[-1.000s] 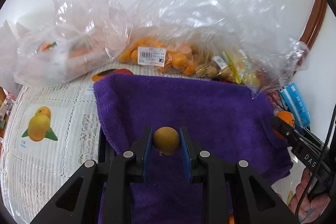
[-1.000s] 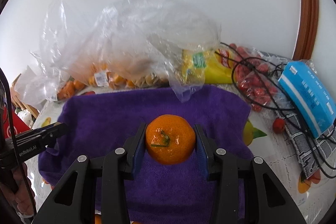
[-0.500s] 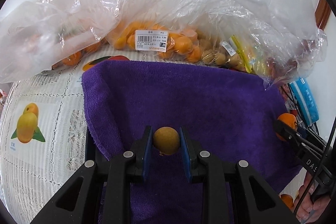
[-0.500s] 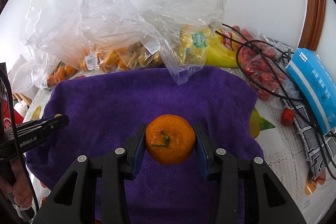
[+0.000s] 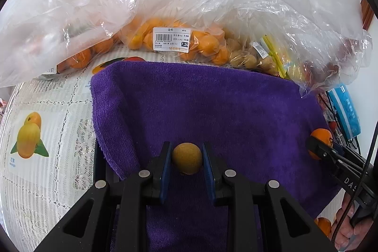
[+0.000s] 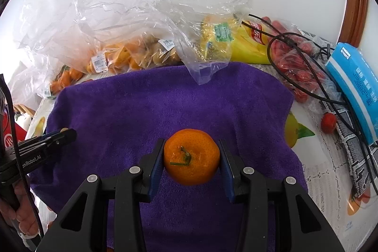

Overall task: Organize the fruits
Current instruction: 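Open both tools to release the fruits onto the towel, then withdraw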

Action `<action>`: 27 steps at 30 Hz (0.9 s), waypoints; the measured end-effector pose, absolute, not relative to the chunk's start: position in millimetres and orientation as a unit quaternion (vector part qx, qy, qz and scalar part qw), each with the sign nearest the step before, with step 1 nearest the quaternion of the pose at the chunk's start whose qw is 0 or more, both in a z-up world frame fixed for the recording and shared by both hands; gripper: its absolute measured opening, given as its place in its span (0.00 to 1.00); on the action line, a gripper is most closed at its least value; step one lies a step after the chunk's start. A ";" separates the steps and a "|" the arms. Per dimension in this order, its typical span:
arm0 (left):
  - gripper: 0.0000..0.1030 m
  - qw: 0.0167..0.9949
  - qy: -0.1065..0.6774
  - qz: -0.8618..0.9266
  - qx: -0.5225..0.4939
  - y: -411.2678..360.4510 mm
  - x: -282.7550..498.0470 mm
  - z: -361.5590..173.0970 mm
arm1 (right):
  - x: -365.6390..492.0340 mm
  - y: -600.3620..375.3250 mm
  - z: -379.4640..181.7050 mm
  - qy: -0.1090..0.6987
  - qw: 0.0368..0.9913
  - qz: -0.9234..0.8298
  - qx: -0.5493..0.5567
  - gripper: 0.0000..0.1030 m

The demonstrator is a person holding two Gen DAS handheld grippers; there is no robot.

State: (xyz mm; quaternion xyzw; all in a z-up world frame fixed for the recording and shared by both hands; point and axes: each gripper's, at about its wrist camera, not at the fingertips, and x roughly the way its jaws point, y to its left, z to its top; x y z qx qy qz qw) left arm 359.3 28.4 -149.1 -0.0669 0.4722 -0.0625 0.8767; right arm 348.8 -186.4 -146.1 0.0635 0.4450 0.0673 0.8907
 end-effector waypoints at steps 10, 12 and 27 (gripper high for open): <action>0.24 0.872 0.481 -0.068 -0.062 22.2 360.9 -151.2 | 351.6 -183.0 -148.8 0.454 0.887 0.067 0.057 0.42; 0.24 0.872 0.481 -0.067 -0.061 20.9 360.3 -150.2 | 351.4 -182.8 -149.5 0.455 0.886 0.067 0.056 0.42; 0.48 0.894 0.442 -0.052 -0.052 26.0 308.2 -105.0 | 317.7 -180.5 -97.8 0.390 0.917 0.066 0.051 0.74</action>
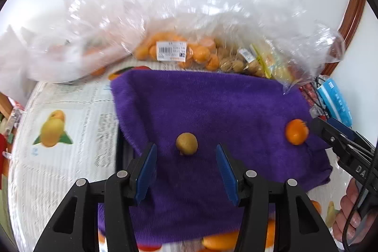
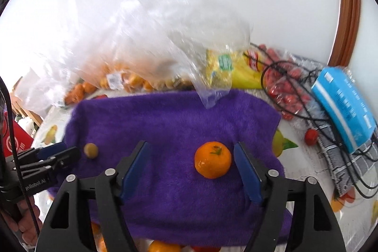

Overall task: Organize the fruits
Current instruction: 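Open both tools to release the fruits onto the towel, then withdraw, then grasp another orange from the table with the right tool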

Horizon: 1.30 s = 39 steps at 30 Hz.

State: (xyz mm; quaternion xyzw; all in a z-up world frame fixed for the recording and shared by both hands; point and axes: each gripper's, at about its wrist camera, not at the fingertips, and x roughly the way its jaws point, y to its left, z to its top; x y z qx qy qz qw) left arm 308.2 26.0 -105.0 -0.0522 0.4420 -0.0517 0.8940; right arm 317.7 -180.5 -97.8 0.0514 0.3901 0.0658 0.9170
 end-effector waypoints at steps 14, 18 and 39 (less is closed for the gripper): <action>0.48 0.923 0.378 -0.050 -0.052 20.8 191.3 -59.7 | 189.9 -203.2 -48.5 0.327 0.943 0.009 0.052 0.94; 0.48 0.923 0.378 -0.055 -0.053 17.8 159.3 -61.9 | 153.9 -205.7 -49.4 0.326 0.944 0.000 0.044 0.94; 0.63 0.925 0.375 0.001 -0.066 57.1 101.9 -77.7 | 105.6 -192.4 -102.5 0.361 0.928 0.064 0.062 0.59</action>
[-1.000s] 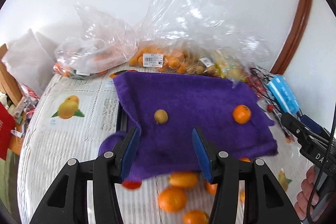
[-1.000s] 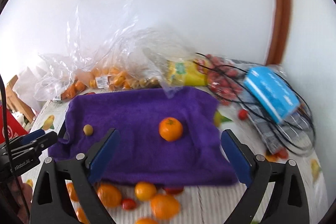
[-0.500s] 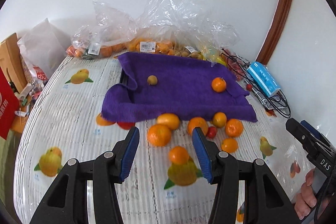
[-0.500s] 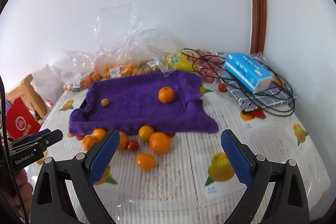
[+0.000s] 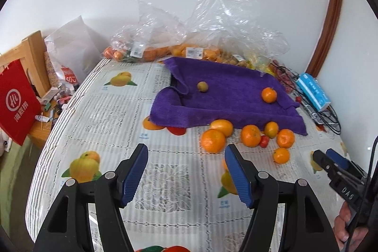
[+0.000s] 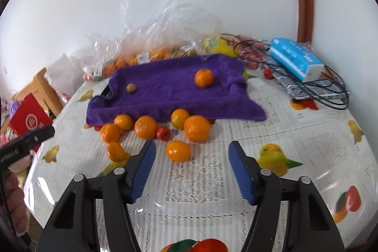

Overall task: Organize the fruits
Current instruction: 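Grasp another orange from the table with the right tool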

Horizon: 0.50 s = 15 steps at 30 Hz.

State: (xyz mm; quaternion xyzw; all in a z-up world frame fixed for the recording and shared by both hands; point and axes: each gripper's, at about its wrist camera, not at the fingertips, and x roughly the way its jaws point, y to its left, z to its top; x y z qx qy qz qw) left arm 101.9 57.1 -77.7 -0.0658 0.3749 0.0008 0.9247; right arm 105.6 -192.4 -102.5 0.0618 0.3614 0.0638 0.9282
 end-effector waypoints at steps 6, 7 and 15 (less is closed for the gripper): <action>0.63 0.915 0.399 0.003 -0.061 63.4 117.2 -102.5 | 129.9 -171.1 -138.2 0.385 0.918 0.082 0.052 0.49; 0.63 0.914 0.402 0.000 -0.060 63.7 119.3 -108.0 | 133.6 -169.6 -142.9 0.388 0.916 0.083 0.051 0.49; 0.63 0.904 0.421 -0.011 -0.072 65.3 129.1 -133.5 | 156.6 -158.4 -170.5 0.423 0.900 0.088 0.048 0.48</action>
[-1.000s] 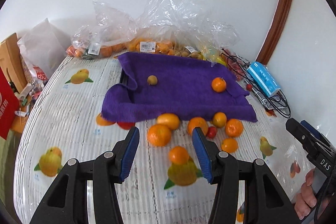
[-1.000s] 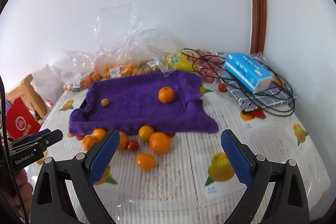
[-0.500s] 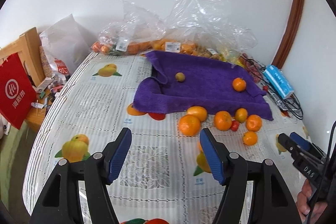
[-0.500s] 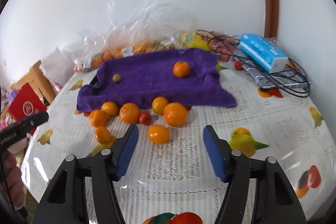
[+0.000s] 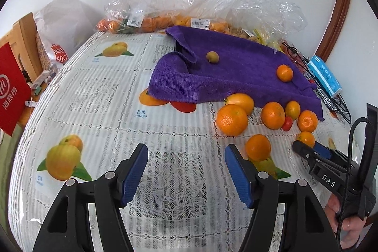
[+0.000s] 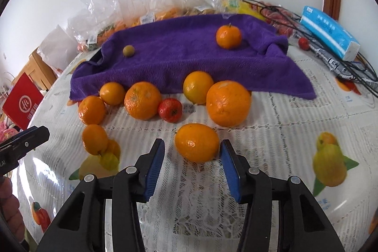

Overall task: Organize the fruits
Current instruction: 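Grasp another orange from the table with the right tool, then grasp a large orange with the left tool while the right tool holds its orange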

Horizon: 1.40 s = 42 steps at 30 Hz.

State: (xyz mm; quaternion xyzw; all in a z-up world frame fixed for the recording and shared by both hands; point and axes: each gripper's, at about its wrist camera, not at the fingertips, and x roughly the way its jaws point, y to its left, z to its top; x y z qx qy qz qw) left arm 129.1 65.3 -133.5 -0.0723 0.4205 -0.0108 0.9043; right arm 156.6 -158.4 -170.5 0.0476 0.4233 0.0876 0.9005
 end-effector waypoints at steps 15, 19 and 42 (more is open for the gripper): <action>0.63 0.904 0.418 -0.041 -0.084 53.6 143.8 -138.0 | 160.2 -150.4 -170.6 0.424 0.902 0.077 0.020 0.36; 0.63 0.903 0.418 -0.051 -0.083 47.6 153.3 -138.4 | 157.9 -151.9 -170.3 0.425 0.902 0.079 0.016 0.36; 0.39 0.895 0.434 -0.092 -0.047 9.8 198.1 -158.3 | 147.0 -182.4 -174.5 0.424 0.902 0.071 0.027 0.36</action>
